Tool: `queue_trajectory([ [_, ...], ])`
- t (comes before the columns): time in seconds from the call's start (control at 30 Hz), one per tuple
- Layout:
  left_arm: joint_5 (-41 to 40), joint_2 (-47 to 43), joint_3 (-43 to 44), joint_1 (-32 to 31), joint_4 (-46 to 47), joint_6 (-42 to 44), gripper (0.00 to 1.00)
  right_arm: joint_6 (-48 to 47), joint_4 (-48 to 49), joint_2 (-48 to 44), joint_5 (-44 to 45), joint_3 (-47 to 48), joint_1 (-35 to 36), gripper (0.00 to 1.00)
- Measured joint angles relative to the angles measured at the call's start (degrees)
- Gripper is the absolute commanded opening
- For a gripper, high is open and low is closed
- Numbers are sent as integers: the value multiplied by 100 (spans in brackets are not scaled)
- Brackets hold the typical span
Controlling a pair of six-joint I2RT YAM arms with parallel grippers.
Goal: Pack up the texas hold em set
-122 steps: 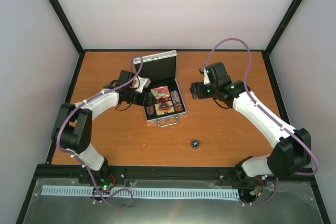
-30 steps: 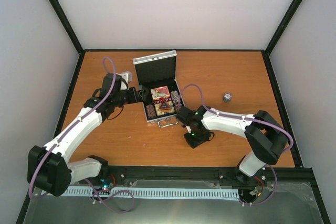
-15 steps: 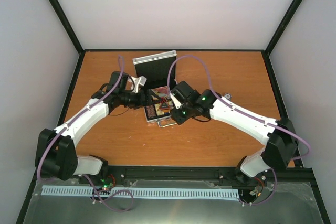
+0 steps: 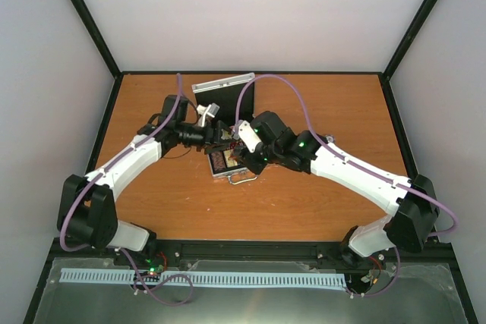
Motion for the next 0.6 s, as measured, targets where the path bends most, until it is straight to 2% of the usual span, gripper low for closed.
queue_trajectory([
  [0.3,195,391,522,-192,-254,173,95,-258,59,127,-13,15,0,38],
  [0.6,-72,505,776,-376,-866,651,76,-278,-94,229,175,57,-17,38],
])
